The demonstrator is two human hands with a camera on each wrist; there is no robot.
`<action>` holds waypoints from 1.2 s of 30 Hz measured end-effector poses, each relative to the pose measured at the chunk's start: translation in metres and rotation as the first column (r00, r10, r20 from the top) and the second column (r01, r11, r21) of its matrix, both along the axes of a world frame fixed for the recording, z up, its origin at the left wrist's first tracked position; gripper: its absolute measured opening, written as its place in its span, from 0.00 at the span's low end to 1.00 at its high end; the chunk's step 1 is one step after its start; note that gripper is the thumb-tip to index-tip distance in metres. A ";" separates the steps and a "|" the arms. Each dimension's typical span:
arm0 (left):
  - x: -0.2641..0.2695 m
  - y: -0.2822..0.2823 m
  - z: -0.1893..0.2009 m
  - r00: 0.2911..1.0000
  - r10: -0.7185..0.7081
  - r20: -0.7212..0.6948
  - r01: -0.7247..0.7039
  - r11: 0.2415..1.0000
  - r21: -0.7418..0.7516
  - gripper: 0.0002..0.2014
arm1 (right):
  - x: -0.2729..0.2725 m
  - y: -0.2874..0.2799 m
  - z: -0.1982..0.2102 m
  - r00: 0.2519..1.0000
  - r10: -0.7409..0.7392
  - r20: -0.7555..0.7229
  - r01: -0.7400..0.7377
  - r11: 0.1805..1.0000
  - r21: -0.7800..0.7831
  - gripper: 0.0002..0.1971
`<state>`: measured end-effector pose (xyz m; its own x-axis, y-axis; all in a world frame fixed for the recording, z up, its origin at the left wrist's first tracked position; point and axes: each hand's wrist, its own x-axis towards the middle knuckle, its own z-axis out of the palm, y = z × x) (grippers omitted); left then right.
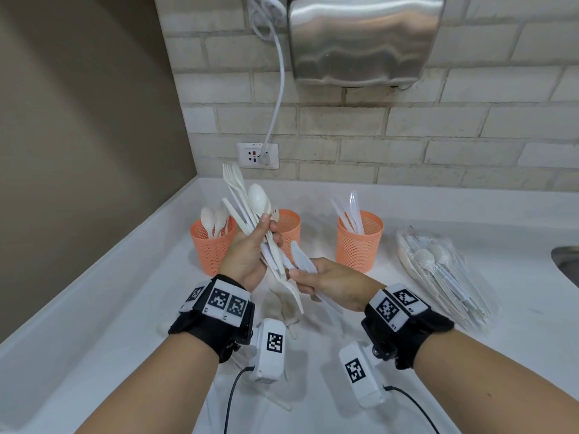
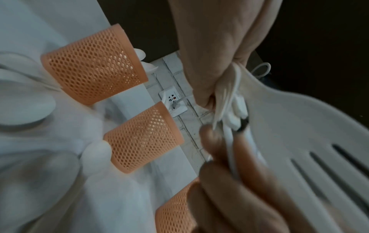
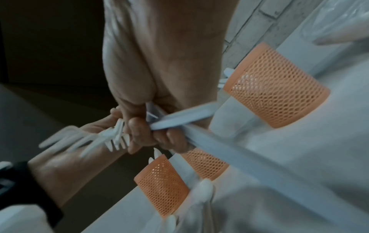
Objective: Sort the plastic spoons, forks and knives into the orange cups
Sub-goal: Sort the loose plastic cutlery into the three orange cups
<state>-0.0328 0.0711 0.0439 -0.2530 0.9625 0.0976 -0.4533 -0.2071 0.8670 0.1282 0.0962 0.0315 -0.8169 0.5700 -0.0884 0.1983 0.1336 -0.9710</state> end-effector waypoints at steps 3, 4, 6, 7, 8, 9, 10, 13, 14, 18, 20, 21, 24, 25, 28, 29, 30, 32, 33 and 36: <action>-0.013 0.001 0.007 0.996 0.046 0.081 -0.050 0.998 0.042 0.11 | 0.011 0.006 -0.004 0.997 0.024 0.068 -0.025 1.000 0.013 0.11; -0.018 0.002 0.009 0.990 0.063 0.126 -0.070 0.996 0.056 0.11 | 0.015 0.008 -0.005 0.997 0.016 0.080 -0.017 1.000 0.014 0.11; -0.023 0.001 0.010 0.982 0.085 0.168 -0.096 0.994 0.058 0.12 | 0.021 0.014 0.000 0.995 -0.065 0.069 0.066 0.998 -0.010 0.10; -0.023 0.000 0.011 0.984 0.078 0.159 -0.086 0.995 0.047 0.12 | 0.023 0.017 0.004 0.991 -0.123 0.056 0.123 0.992 0.009 0.09; -0.022 -0.001 0.010 0.989 0.062 0.134 -0.067 0.997 0.030 0.12 | 0.024 0.022 0.011 0.982 -0.185 0.040 0.182 0.981 0.065 0.09; -0.018 -0.003 0.010 0.993 0.041 0.107 -0.043 0.999 0.012 0.12 | 0.024 0.027 0.020 0.971 -0.237 0.011 0.233 0.962 0.140 0.08; -0.015 -0.003 0.007 0.997 0.024 0.074 -0.024 1.000 -0.006 0.10 | 0.023 0.033 0.031 0.961 -0.275 -0.035 0.277 0.938 0.210 0.08; -0.005 -0.006 0.001 0.997 -0.064 -0.042 0.061 0.995 -0.077 0.11 | 0.019 0.050 0.066 0.911 -0.344 -0.228 0.404 0.853 0.331 0.08; -0.003 -0.006 -0.001 0.992 -0.095 -0.081 0.088 0.992 -0.094 0.11 | 0.018 0.056 0.075 0.884 -0.363 -0.294 0.453 0.821 0.348 0.08; 0.005 -0.008 -0.003 0.972 -0.142 -0.186 0.119 0.984 -0.131 0.11 | 0.017 0.084 0.090 0.781 -0.402 -0.478 0.606 0.671 0.426 0.07; 0.010 -0.009 -0.003 0.976 -0.155 -0.155 0.140 0.984 -0.107 0.13 | 0.018 0.098 0.080 0.751 -0.454 -0.479 0.653 0.618 0.437 0.07; 0.013 -0.009 -0.003 0.976 -0.171 -0.132 0.160 0.983 -0.092 0.14 | 0.019 0.106 0.071 0.745 -0.490 -0.453 0.664 0.611 0.430 0.06; 0.016 -0.008 -0.003 0.969 -0.224 -0.104 0.217 0.973 -0.077 0.06 | 0.024 0.121 0.044 0.750 -0.601 -0.278 0.659 0.641 0.394 0.04; 0.016 -0.007 -0.004 0.967 -0.239 -0.093 0.232 0.969 -0.079 0.05 | 0.026 0.123 0.037 0.754 -0.626 -0.199 0.646 0.653 0.396 0.05; 0.016 -0.004 -0.005 0.967 -0.237 -0.090 0.229 0.970 -0.086 0.04 | 0.028 0.126 0.030 0.748 -0.660 -0.071 0.629 0.671 0.392 0.19; 0.017 -0.003 -0.005 0.970 -0.229 -0.082 0.222 0.971 -0.091 0.05 | 0.027 0.126 0.032 0.723 -0.684 -0.095 0.652 0.631 0.421 0.25; 0.017 -0.002 -0.005 0.974 -0.214 -0.078 0.207 0.974 -0.090 0.05 | 0.024 0.125 0.035 0.693 -0.705 -0.152 0.675 0.561 0.479 0.28; 0.018 0.001 -0.006 0.983 -0.171 -0.060 0.166 0.982 -0.085 0.06 | 0.017 0.115 0.046 0.660 -0.688 -0.303 0.703 0.423 0.572 0.25; 0.017 0.004 -0.007 0.988 -0.146 -0.050 0.141 0.986 -0.090 0.09 | 0.012 0.107 0.051 0.675 -0.646 -0.355 0.699 0.407 0.588 0.19; 0.013 0.009 -0.008 0.997 -0.061 -0.043 0.055 0.992 -0.117 0.12 | -0.001 0.074 0.062 0.870 -0.410 -0.276 0.490 0.643 0.589 0.02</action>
